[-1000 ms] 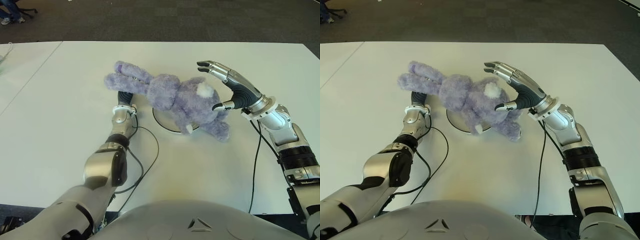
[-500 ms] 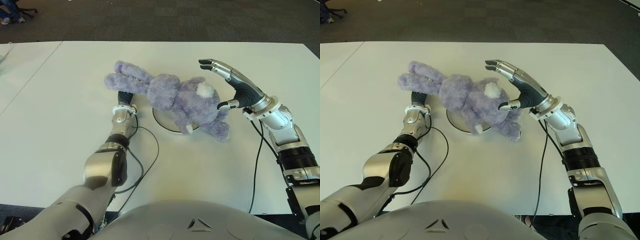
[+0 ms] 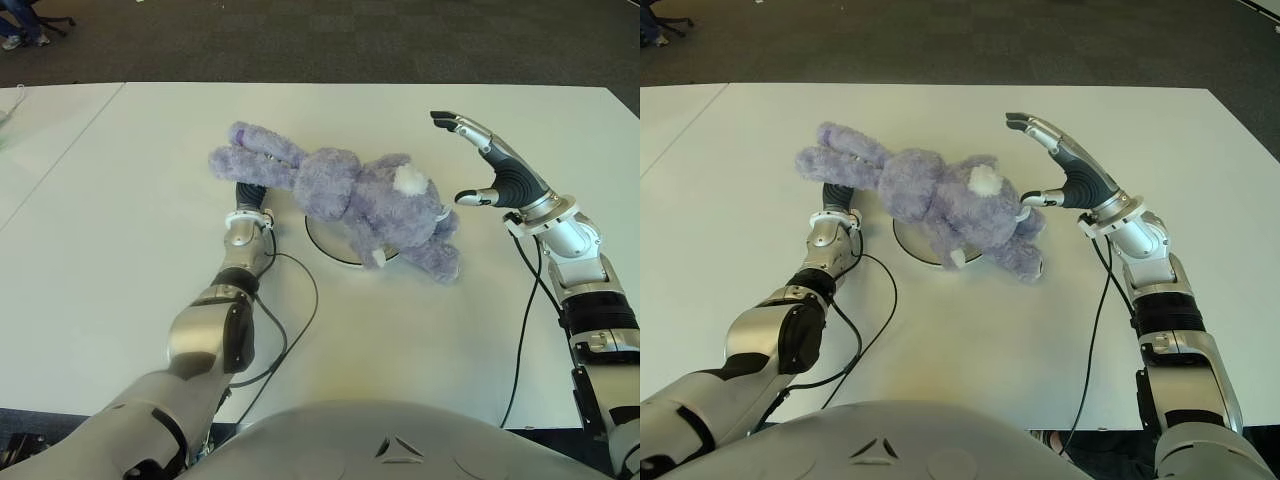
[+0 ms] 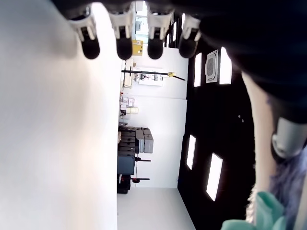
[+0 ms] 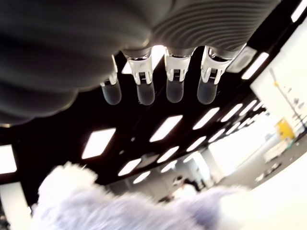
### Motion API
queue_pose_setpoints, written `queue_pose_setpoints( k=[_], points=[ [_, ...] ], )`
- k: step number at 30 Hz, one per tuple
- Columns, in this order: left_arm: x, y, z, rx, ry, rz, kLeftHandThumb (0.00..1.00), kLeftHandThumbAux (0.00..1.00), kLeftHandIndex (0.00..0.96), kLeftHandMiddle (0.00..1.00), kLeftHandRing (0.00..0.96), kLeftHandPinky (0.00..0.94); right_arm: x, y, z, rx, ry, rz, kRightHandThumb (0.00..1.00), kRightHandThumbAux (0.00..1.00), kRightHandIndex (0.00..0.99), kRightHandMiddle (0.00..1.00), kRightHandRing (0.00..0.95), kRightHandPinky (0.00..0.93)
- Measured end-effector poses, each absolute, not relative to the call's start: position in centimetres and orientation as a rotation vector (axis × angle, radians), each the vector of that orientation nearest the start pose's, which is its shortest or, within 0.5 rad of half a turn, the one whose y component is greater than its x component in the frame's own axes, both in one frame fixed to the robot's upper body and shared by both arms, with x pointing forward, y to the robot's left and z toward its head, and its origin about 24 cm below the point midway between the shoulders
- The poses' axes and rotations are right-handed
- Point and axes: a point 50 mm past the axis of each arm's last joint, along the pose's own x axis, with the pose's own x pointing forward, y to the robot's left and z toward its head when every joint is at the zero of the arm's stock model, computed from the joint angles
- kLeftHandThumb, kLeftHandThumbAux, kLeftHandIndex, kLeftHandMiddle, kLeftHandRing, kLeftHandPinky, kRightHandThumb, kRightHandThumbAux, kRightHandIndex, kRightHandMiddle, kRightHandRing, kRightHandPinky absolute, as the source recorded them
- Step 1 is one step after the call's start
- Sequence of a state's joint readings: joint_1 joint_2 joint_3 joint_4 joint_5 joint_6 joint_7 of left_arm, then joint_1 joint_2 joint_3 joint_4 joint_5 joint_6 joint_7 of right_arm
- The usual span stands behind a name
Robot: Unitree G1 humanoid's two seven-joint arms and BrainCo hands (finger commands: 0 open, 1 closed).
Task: Put the doll into the plate.
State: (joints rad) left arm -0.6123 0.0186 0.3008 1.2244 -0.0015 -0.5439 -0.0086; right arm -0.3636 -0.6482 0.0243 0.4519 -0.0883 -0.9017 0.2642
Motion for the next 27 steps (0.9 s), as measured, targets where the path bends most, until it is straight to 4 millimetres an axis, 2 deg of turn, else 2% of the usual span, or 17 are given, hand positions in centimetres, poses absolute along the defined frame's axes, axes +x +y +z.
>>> queue_pose_setpoints(
  k=[4, 9, 13, 18, 27],
  points=[
    [32.8, 15.4, -0.6, -0.110, 0.092, 0.088, 0.000, 0.481, 0.033, 0.050, 0.049, 0.060, 29.7, -23.9, 15.9, -0.806, -0.706, 0.372, 0.057, 0.267, 0.000, 0.000, 0.000, 0.000],
    [32.8, 15.3, -0.6, -0.110, 0.092, 0.085, 0.000, 0.483, 0.039, 0.047, 0.046, 0.062, 31.1, -26.0, 18.5, -0.773, -0.749, 0.233, 0.026, 0.279, 0.000, 0.000, 0.000, 0.000],
    [32.8, 15.2, -0.5, -0.109, 0.091, 0.082, 0.000, 0.475, 0.037, 0.046, 0.044, 0.059, 31.6, -27.4, 19.4, -0.741, -0.764, 0.141, 0.000, 0.312, 0.000, 0.000, 0.000, 0.000],
    [32.8, 15.2, -0.5, -0.108, 0.091, 0.082, 0.000, 0.475, 0.037, 0.046, 0.044, 0.065, 32.1, -28.5, 19.0, -0.710, -0.725, 0.088, 0.000, 0.321, 0.000, 0.000, 0.000, 0.000],
    [32.8, 15.1, -0.5, -0.110, 0.091, 0.083, 0.000, 0.464, 0.033, 0.047, 0.043, 0.057, 32.7, -30.4, 17.0, -0.654, -0.586, 0.014, 0.000, 0.359, 0.000, 0.000, 0.000, 0.000]
  ],
)
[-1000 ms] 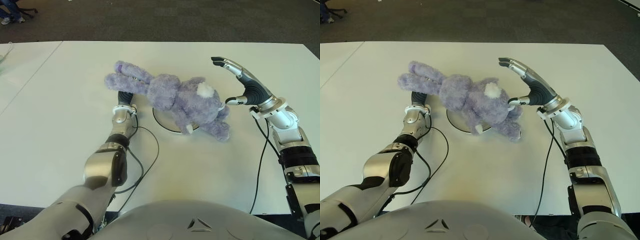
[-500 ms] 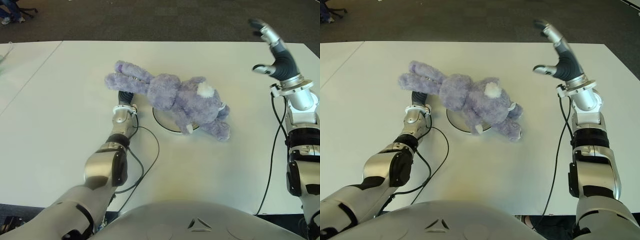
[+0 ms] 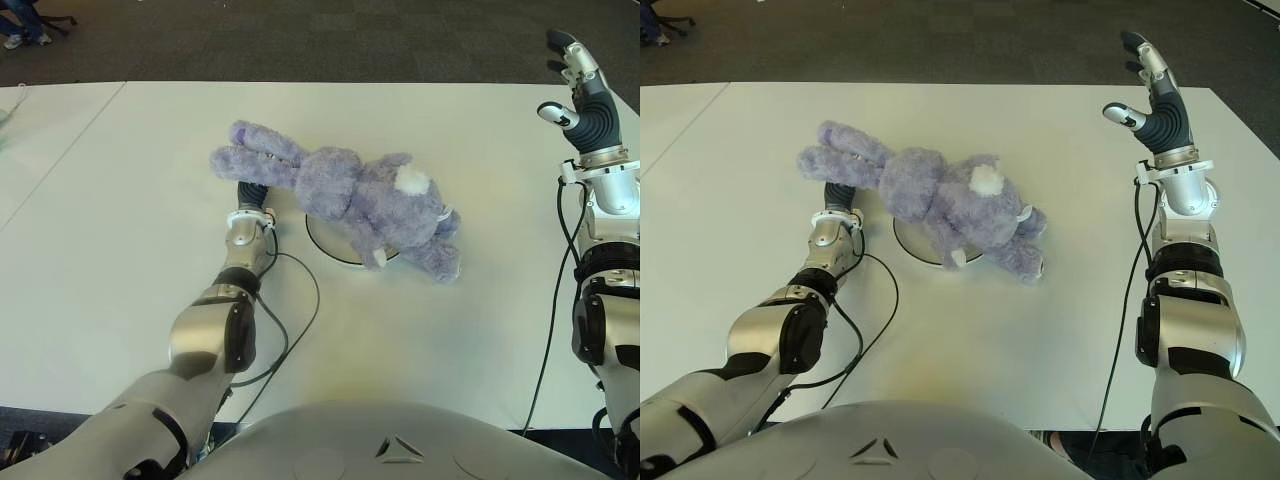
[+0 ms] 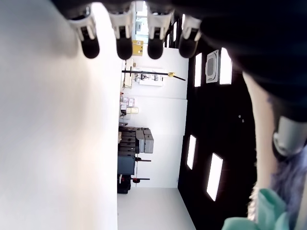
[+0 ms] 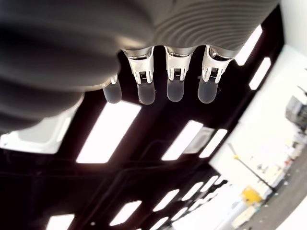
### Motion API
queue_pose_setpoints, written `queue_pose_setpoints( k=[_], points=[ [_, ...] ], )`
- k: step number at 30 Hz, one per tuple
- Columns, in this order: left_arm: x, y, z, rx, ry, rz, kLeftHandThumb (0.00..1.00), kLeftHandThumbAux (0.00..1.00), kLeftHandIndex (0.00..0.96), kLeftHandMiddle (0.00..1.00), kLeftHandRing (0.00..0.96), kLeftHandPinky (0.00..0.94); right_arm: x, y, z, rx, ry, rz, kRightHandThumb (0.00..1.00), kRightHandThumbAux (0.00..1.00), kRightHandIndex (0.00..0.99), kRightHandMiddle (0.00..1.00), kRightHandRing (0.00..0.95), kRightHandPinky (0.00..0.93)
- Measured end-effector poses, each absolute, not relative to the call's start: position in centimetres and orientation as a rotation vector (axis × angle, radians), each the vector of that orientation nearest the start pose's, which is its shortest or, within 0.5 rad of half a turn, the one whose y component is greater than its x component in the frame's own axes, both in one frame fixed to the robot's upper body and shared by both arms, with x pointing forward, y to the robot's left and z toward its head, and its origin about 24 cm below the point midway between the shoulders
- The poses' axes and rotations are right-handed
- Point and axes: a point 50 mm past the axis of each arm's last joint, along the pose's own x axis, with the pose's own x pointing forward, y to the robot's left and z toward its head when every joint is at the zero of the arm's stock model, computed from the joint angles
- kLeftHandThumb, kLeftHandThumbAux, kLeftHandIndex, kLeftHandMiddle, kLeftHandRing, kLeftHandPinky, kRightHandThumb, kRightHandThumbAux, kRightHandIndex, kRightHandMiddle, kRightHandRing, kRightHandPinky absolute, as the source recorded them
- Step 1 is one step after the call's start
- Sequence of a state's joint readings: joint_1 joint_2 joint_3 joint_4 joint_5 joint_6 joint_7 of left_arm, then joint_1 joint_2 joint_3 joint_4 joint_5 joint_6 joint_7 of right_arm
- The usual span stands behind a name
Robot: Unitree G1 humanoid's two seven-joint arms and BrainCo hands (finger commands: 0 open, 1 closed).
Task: Put the doll into the plate.
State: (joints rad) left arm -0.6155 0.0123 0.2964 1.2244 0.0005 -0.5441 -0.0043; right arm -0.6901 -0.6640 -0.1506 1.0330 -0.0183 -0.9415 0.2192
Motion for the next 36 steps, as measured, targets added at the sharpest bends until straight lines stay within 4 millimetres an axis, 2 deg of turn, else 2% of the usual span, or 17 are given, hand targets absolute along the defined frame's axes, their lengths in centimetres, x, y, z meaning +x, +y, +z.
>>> queue_pose_setpoints(
  k=[7, 15, 27, 33, 36],
  points=[
    [32.8, 15.1, -0.5, -0.110, 0.091, 0.083, 0.000, 0.461, 0.032, 0.046, 0.043, 0.059, 33.1, -31.7, 15.1, -0.549, -0.451, -0.083, 0.000, 0.400, 0.000, 0.000, 0.000, 0.000],
    [32.8, 15.1, -0.5, -0.111, 0.091, 0.085, 0.000, 0.474, 0.042, 0.057, 0.052, 0.063, 34.2, -31.3, 11.5, -0.338, -0.235, -0.169, 0.000, 0.493, 0.000, 0.000, 0.000, 0.000],
    [32.9, 15.1, -0.5, -0.112, 0.090, 0.085, 0.000, 0.477, 0.036, 0.056, 0.051, 0.062, 34.9, -27.3, 5.9, -0.134, 0.001, -0.155, 0.000, 0.643, 0.025, 0.029, 0.008, 0.018],
    [32.9, 15.1, -0.5, -0.112, 0.090, 0.084, 0.000, 0.479, 0.029, 0.050, 0.046, 0.053, 34.8, -25.1, 3.6, -0.087, 0.110, -0.112, 0.000, 0.662, 0.028, 0.037, 0.022, 0.034],
    [32.9, 15.1, -0.5, -0.111, 0.090, 0.084, 0.000, 0.480, 0.029, 0.050, 0.046, 0.057, 34.8, -24.5, 3.2, -0.098, 0.122, -0.111, 0.000, 0.661, 0.027, 0.038, 0.024, 0.037]
  ],
)
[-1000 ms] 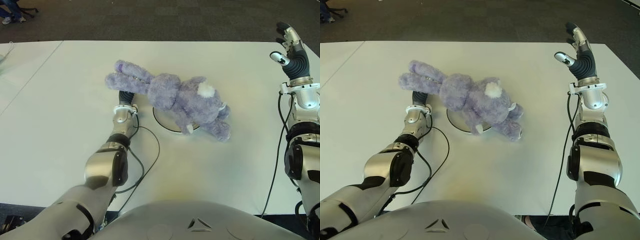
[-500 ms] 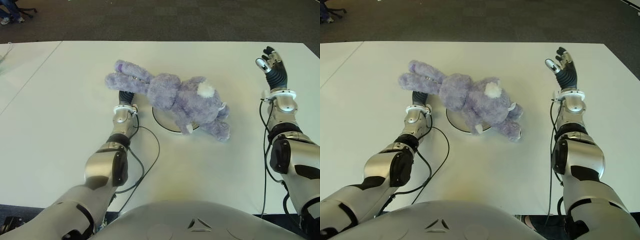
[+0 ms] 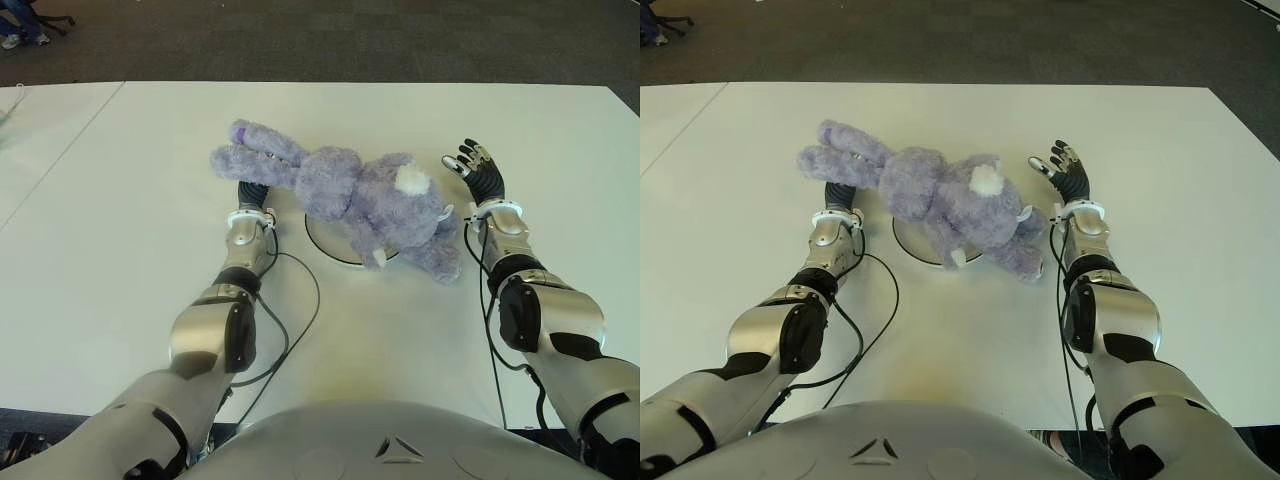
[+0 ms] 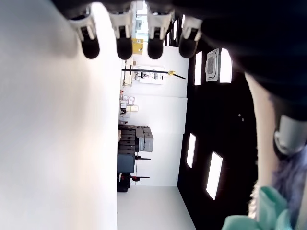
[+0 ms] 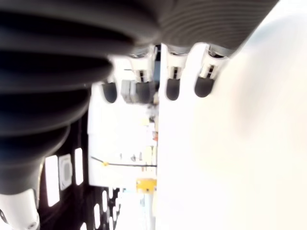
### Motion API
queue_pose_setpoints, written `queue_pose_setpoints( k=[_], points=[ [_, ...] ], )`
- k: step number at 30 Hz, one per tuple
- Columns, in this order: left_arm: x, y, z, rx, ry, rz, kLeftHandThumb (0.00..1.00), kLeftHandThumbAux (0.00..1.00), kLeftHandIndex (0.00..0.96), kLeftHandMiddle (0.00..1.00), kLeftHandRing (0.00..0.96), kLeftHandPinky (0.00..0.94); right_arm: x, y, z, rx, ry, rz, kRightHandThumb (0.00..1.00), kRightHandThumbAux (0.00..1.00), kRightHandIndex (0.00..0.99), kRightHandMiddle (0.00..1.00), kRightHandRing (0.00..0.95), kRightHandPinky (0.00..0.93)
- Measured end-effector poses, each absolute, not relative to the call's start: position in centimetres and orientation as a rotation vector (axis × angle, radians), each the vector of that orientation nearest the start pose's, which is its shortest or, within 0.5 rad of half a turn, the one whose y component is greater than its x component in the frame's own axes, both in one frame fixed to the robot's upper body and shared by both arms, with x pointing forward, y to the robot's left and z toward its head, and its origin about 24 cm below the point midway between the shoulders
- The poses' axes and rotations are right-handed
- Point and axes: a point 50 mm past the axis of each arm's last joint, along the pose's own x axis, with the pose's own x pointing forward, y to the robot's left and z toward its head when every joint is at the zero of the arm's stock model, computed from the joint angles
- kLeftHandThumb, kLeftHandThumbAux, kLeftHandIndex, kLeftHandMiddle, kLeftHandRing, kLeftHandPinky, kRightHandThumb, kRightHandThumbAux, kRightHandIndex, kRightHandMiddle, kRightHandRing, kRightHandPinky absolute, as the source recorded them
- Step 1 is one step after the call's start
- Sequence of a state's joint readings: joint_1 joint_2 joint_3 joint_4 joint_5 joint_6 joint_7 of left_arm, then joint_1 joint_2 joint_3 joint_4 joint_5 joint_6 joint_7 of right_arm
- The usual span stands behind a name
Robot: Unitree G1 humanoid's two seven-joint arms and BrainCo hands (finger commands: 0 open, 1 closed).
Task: Put the doll into the plate.
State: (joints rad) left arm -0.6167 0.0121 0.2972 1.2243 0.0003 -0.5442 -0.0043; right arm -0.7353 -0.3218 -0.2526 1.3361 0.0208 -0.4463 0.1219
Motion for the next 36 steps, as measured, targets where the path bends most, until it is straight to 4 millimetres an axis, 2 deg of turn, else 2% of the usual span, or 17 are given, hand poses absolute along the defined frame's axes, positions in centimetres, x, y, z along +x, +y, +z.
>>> queue_pose_setpoints(
  k=[8, 14, 21, 28, 30, 32, 33, 35, 36],
  points=[
    [32.8, 15.1, -0.5, -0.111, 0.091, 0.085, 0.000, 0.488, 0.033, 0.056, 0.051, 0.051, 34.9, -23.9, 3.1, -0.154, 0.128, -0.115, 0.000, 0.705, 0.033, 0.060, 0.057, 0.100],
    [32.8, 15.1, -0.5, -0.112, 0.091, 0.085, 0.000, 0.482, 0.027, 0.049, 0.045, 0.048, 34.4, -23.4, 2.4, -0.154, 0.119, -0.137, 0.000, 0.768, 0.096, 0.121, 0.113, 0.143],
    [32.8, 15.1, -0.5, -0.112, 0.090, 0.085, 0.000, 0.478, 0.022, 0.049, 0.045, 0.050, 33.5, -23.1, 1.4, -0.101, 0.098, -0.184, 0.000, 0.772, 0.160, 0.191, 0.169, 0.181],
    [32.7, 15.2, -0.6, -0.109, 0.083, 0.085, 0.000, 0.470, 0.016, 0.045, 0.040, 0.048, 32.8, -23.5, 1.1, -0.021, 0.060, -0.221, 0.000, 0.716, 0.190, 0.209, 0.181, 0.170],
    [32.7, 15.2, -0.6, -0.109, 0.078, 0.085, 0.000, 0.466, 0.013, 0.043, 0.040, 0.056, 32.6, -23.6, 1.1, -0.011, 0.042, -0.224, 0.000, 0.669, 0.207, 0.221, 0.194, 0.203],
    [32.7, 15.1, -0.5, -0.110, 0.076, 0.084, 0.000, 0.466, 0.013, 0.043, 0.040, 0.057, 32.4, -23.7, 1.1, -0.005, 0.021, -0.230, 0.000, 0.664, 0.210, 0.224, 0.198, 0.209],
    [32.7, 15.1, -0.5, -0.110, 0.075, 0.084, 0.000, 0.466, 0.014, 0.043, 0.041, 0.058, 32.4, -23.7, 1.2, -0.003, 0.013, -0.231, 0.000, 0.649, 0.226, 0.240, 0.220, 0.249],
    [32.7, 15.1, -0.5, -0.111, 0.074, 0.083, 0.000, 0.466, 0.014, 0.043, 0.041, 0.059, 32.2, -23.7, 1.2, -0.005, -0.010, -0.231, 0.000, 0.644, 0.230, 0.245, 0.227, 0.261],
    [32.7, 15.1, -0.5, -0.111, 0.074, 0.083, 0.000, 0.471, 0.018, 0.047, 0.043, 0.056, 32.1, -23.7, 1.3, -0.006, -0.022, -0.231, 0.000, 0.628, 0.252, 0.275, 0.267, 0.306]
  ],
)
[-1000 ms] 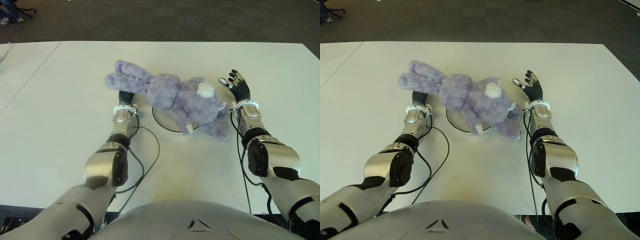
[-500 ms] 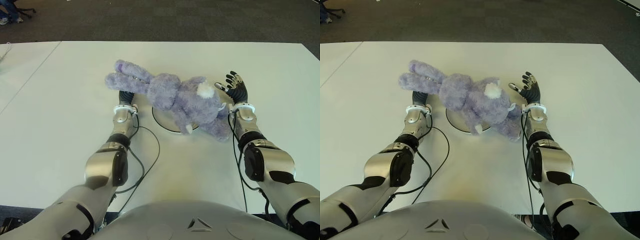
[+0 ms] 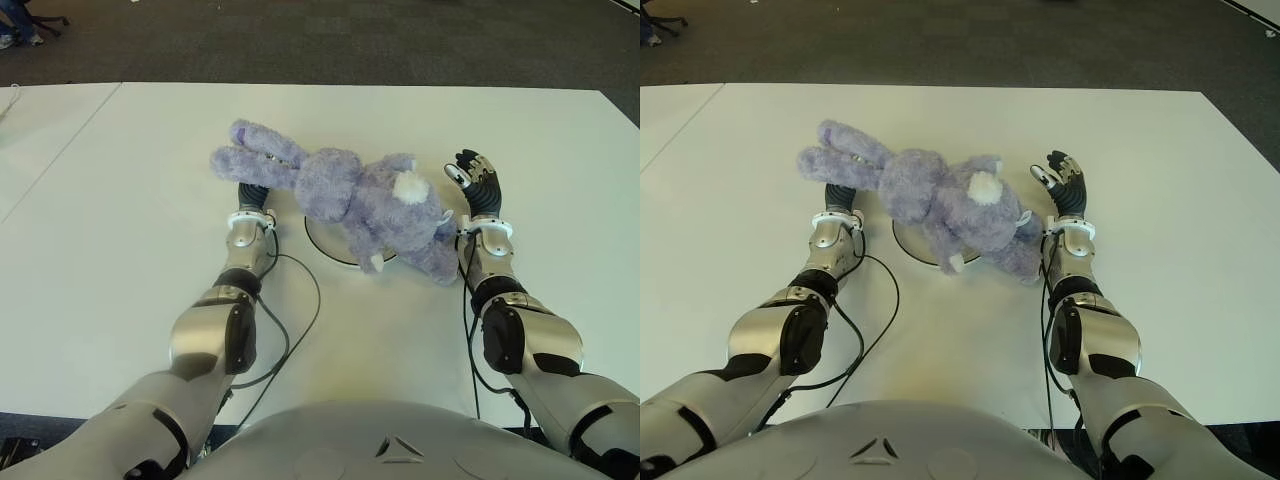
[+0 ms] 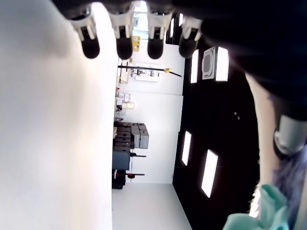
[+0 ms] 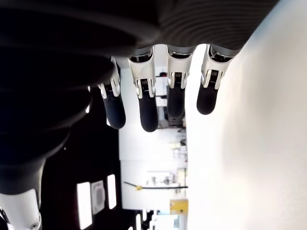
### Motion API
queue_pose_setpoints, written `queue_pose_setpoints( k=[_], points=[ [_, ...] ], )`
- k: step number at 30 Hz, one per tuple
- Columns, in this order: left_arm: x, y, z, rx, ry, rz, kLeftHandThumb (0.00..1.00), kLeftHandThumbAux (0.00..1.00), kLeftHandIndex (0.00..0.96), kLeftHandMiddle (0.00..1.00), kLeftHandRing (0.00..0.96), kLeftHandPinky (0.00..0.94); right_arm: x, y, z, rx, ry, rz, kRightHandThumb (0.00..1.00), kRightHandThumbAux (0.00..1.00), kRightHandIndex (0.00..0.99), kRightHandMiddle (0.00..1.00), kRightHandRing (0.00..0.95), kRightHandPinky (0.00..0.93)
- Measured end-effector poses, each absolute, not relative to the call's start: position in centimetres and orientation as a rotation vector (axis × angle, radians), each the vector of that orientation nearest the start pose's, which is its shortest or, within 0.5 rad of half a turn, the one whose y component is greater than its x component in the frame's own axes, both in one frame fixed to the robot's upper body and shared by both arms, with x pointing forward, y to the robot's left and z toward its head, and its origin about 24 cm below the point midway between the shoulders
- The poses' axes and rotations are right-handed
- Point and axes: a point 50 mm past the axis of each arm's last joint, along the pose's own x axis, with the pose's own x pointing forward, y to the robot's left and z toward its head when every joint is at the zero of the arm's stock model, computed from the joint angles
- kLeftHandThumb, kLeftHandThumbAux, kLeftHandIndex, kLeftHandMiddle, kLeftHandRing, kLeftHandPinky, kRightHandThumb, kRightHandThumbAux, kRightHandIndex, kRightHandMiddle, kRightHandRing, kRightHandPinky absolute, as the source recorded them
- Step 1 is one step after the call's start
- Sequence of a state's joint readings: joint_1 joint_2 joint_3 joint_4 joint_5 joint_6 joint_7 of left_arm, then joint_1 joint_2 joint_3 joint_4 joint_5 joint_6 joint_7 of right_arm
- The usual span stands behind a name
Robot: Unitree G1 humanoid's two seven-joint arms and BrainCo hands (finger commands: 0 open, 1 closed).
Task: Put the doll into the plate.
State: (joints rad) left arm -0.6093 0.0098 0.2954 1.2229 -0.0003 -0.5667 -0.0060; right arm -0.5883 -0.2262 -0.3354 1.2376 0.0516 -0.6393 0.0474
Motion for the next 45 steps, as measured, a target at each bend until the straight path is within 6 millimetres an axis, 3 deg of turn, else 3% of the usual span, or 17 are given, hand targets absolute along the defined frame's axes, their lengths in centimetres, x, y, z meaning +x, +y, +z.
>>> queue_pose_setpoints(
  k=[11, 24, 45],
  points=[
    [32.73, 15.05, -0.45, -0.106, 0.070, 0.079, 0.000, 0.498, 0.039, 0.068, 0.054, 0.051, 31.90, -23.58, 1.35, -0.013, -0.050, -0.198, 0.000, 0.621, 0.289, 0.333, 0.345, 0.342],
    [32.72, 14.94, -0.47, -0.082, 0.072, 0.061, 0.000, 0.547, 0.028, 0.064, 0.060, 0.052, 31.85, -23.69, 1.29, -0.002, -0.047, -0.210, 0.000, 0.636, 0.272, 0.302, 0.281, 0.243],
    [32.74, 15.08, -0.48, -0.057, 0.076, 0.054, 0.000, 0.540, 0.028, 0.065, 0.062, 0.056, 31.76, -24.06, 1.14, 0.016, -0.035, -0.269, 0.036, 0.755, 0.248, 0.285, 0.277, 0.296]
  ],
)
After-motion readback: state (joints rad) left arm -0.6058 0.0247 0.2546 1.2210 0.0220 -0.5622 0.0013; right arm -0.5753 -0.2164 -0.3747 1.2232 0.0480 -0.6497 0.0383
